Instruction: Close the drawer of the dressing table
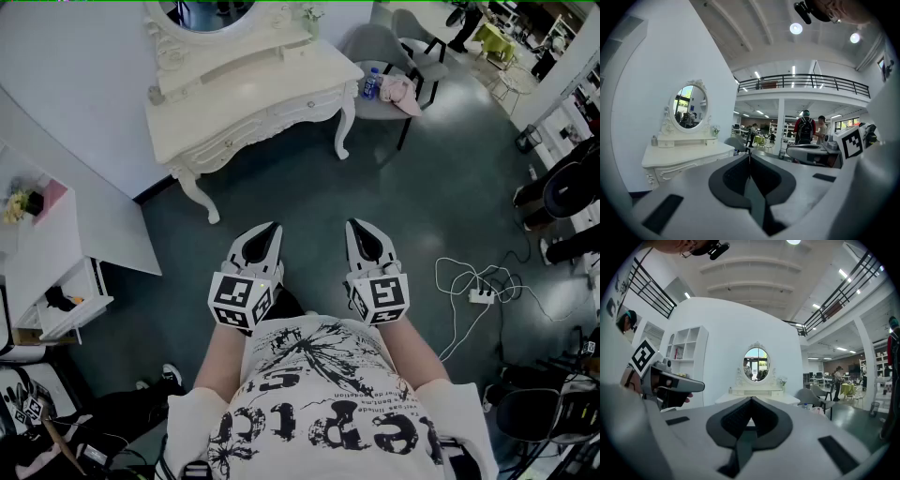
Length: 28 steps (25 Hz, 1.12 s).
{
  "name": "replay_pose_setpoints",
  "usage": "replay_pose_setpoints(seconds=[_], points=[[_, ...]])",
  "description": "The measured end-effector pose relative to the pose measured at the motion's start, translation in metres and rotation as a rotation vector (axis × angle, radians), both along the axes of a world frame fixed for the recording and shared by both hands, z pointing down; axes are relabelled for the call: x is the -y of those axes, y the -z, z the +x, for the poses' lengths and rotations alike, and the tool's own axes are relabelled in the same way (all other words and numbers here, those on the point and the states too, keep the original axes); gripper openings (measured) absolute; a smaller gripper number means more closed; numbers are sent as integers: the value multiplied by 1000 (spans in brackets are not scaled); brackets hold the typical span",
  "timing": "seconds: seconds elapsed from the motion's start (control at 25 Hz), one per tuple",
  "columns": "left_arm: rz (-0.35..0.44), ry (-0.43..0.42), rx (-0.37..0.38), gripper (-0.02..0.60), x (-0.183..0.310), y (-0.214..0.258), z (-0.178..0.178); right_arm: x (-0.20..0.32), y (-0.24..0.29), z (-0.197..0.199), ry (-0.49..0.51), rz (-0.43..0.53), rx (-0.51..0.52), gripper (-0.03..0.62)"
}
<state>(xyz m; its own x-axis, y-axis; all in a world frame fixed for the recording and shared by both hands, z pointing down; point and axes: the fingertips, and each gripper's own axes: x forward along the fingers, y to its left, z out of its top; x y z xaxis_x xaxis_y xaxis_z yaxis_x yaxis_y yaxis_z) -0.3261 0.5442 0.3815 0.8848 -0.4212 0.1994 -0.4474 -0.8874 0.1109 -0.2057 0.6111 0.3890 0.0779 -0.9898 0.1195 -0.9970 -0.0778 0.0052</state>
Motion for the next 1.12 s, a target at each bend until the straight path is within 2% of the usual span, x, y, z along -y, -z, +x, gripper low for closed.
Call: replay_pose_setpoints(seconds=[0.4, 0.68, 0.92, 1.12], points=[[-17, -10, -1, 20, 14, -1, 0, 14, 0, -2, -2, -11, 2, 17], [-46, -25, 11, 20, 33, -15, 9, 30, -12, 10, -51, -28, 31, 17], [-68, -46, 24, 20, 74, -25, 29, 68, -23, 30, -79, -61, 49, 17], [-75, -67, 16, 20, 138, -24, 54, 128, -24, 54, -115, -79, 35, 17]])
